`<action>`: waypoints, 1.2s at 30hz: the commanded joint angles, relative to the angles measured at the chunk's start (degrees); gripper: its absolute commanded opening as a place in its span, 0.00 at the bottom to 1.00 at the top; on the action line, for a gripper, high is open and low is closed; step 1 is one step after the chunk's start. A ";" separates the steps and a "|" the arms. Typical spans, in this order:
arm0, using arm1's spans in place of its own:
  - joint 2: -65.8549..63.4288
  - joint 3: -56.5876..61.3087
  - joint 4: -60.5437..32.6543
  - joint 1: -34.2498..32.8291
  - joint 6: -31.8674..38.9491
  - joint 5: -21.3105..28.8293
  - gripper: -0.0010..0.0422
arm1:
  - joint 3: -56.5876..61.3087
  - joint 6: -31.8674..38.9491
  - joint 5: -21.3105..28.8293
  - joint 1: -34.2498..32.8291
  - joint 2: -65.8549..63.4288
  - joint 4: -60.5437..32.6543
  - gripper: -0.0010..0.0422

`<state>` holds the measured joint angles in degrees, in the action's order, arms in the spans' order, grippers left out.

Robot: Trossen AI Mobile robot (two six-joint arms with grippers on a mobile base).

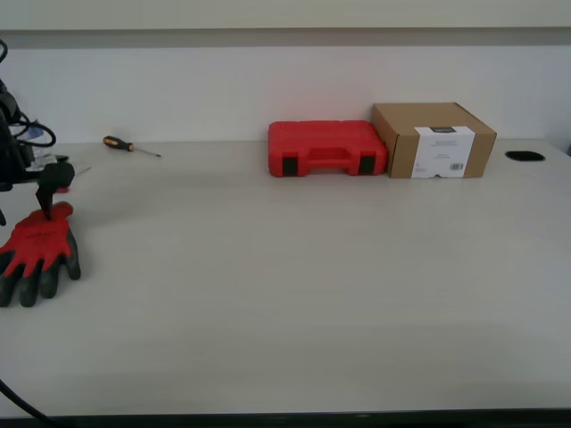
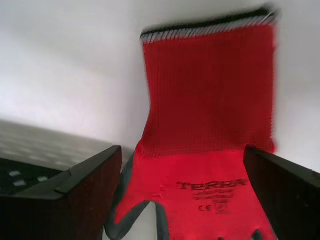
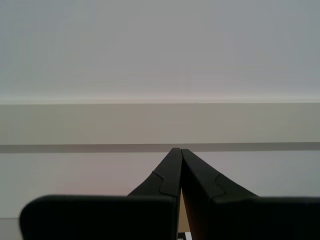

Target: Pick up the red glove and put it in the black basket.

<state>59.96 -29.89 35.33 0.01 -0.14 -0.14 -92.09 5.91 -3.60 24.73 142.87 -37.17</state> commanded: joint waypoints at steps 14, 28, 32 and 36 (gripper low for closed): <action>-0.02 -0.07 -0.04 -0.02 0.15 0.00 0.02 | -0.26 -0.20 4.15 0.46 15.93 -0.74 0.66; -0.02 -0.07 -0.09 0.00 0.15 0.00 0.02 | -0.79 2.67 6.16 0.35 14.80 -1.79 0.02; -0.02 -0.07 -0.11 0.00 0.15 0.00 0.02 | -0.81 1.99 10.19 0.22 9.57 -1.68 0.02; -0.02 -0.07 -0.63 -0.02 0.15 0.00 0.02 | -0.63 1.14 10.14 0.09 -4.13 -1.66 0.02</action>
<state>59.96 -29.89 34.92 -0.01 -0.14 -0.16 -93.14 7.38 6.42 24.73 142.74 -39.79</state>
